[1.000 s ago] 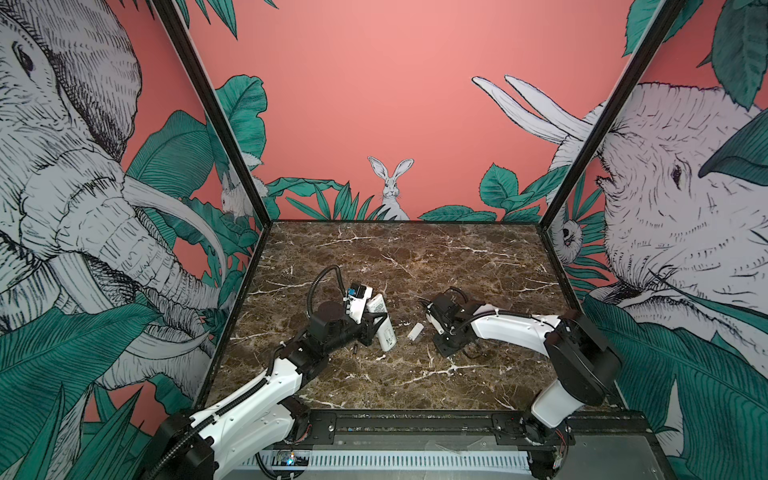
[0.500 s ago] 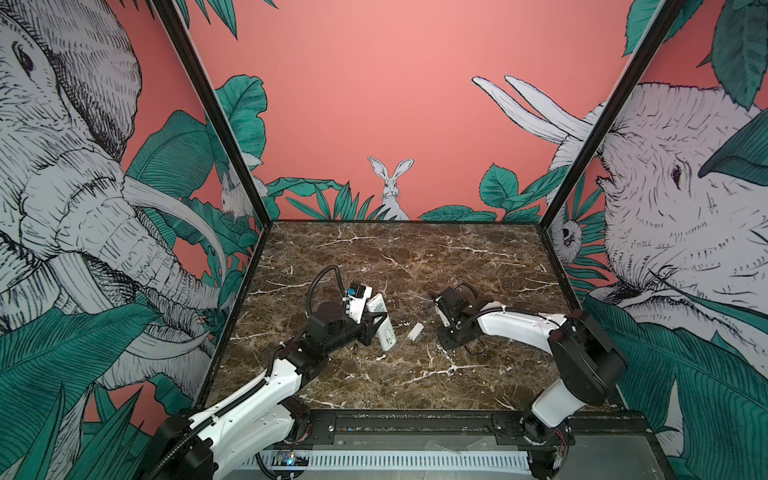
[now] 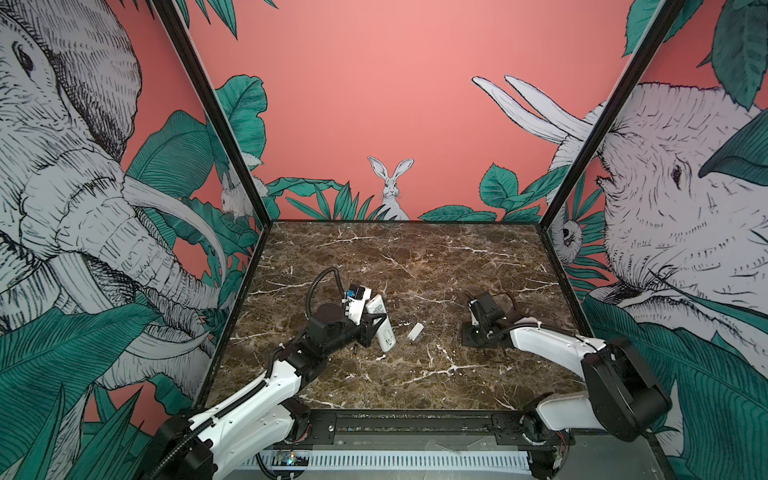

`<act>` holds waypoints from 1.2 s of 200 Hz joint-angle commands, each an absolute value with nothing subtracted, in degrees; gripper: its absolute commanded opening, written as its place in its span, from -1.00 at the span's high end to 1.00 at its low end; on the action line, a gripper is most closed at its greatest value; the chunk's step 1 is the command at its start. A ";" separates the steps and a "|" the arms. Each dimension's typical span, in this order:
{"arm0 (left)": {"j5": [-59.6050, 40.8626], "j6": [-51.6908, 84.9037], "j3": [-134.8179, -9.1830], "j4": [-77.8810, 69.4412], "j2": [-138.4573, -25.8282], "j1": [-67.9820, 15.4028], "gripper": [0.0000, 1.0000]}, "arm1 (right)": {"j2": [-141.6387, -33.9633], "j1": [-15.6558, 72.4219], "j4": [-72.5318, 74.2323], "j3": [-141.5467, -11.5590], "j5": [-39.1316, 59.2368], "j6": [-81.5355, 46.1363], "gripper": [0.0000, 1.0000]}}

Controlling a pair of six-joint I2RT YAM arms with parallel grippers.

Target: Load the batteries into the remote control

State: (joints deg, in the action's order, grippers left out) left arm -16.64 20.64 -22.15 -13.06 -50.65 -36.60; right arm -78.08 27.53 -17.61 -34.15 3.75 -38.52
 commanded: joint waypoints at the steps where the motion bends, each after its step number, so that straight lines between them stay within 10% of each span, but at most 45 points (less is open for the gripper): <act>1: -16.55 21.26 -21.51 -16.56 -50.48 -36.39 1.00 | -76.65 26.62 -13.76 -30.13 3.80 -47.30 0.86; 88: -16.44 21.71 -20.55 -18.46 -50.71 -36.39 1.00 | -75.10 26.71 -2.16 -24.49 3.84 -68.74 0.81; 119: -16.39 21.88 -20.19 -18.56 -50.24 -36.39 1.00 | -72.87 26.69 -7.21 -26.75 1.88 -66.27 0.49; 180: -15.91 21.29 -20.12 -17.67 -49.34 -36.30 1.00 | -62.07 26.39 -23.17 -35.67 -2.33 -38.01 -0.69; 240: -15.74 21.27 -20.43 -17.51 -49.07 -36.06 1.00 | -76.58 25.18 -40.40 -56.66 7.18 -4.30 -0.80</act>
